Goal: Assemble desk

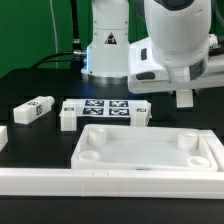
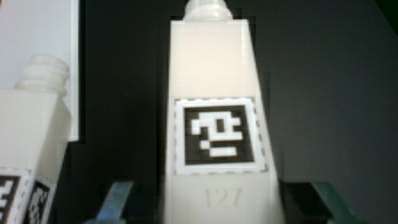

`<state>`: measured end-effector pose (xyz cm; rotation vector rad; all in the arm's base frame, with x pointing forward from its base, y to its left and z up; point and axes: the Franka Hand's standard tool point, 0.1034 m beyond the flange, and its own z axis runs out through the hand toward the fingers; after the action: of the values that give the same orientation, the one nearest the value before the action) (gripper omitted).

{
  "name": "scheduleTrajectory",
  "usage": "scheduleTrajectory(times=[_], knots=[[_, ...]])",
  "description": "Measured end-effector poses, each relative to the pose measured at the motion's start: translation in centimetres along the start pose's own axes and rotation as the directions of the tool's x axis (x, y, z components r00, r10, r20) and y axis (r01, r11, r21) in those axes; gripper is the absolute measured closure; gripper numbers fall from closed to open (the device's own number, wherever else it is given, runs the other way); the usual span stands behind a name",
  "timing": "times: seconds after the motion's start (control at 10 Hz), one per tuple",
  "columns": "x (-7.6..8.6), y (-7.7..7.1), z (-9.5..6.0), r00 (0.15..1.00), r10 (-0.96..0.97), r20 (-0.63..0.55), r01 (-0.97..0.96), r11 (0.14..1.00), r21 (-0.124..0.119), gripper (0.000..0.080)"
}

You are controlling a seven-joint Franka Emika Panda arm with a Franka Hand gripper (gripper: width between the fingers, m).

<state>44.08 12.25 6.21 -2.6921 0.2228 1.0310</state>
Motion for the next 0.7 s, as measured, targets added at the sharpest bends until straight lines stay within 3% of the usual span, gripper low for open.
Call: scheduleTrajectory(times=[0.2,0.5,0.7], knots=[[0.9,0.4,-0.5,0.998,-0.029,-0.063,0.029,1.000,0.001,0.0509],[0.4,-1.0,-6.1,0.958,-0.059,-0.282,0.058,0.998,-0.012,0.0509],[0.9,-0.6,-5.5,0.901,-0.061,-0.429,0.055,0.998,-0.026,0.0509]])
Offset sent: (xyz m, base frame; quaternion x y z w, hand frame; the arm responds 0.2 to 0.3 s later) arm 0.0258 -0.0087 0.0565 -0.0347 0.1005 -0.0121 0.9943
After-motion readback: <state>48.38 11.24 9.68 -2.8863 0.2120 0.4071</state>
